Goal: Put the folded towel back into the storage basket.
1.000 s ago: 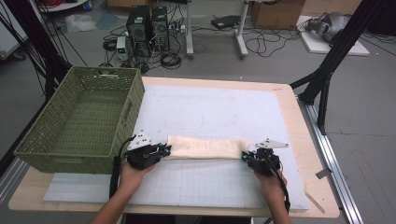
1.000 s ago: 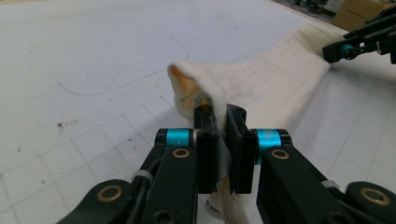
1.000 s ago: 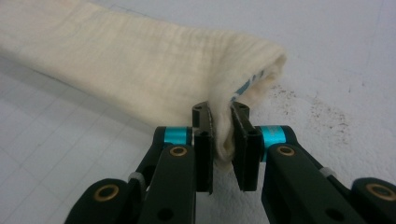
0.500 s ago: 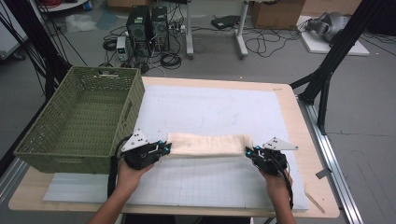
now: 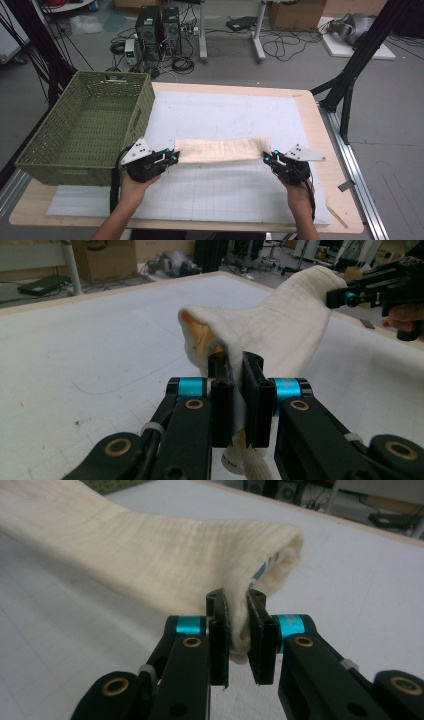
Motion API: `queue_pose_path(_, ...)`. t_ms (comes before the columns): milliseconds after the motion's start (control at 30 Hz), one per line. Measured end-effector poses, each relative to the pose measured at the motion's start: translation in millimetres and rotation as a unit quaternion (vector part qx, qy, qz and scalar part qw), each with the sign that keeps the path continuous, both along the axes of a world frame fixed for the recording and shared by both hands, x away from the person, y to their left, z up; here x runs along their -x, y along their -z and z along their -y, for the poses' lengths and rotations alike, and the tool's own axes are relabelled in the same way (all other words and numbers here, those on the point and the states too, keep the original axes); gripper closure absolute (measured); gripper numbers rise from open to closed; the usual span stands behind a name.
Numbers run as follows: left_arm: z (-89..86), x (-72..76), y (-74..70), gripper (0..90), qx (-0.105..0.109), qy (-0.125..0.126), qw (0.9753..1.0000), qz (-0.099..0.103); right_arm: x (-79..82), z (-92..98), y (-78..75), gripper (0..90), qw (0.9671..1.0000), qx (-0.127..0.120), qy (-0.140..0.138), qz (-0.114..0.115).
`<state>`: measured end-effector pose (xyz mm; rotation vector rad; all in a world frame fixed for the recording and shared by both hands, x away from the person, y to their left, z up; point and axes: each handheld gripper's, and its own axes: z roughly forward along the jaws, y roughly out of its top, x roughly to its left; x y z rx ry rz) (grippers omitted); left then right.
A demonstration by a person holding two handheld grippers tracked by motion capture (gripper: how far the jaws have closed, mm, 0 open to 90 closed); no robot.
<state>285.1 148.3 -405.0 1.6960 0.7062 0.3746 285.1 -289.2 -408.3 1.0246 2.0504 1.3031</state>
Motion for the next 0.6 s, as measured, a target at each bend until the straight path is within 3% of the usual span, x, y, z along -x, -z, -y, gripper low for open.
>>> queue_pose_path(267,-6.2,9.0,-16.4,83.5,0.007,0.002,0.9996,0.026,-3.4,-2.0,-14.6,81.5,0.9995,-0.018,-0.01,0.024)
queue_pose_path(600,-22.4,19.3,-34.4,83.6,0.025,-0.016,0.9985,0.047,-23.7,-17.6,-43.3,81.5,0.9979,-0.013,-0.047,0.042)
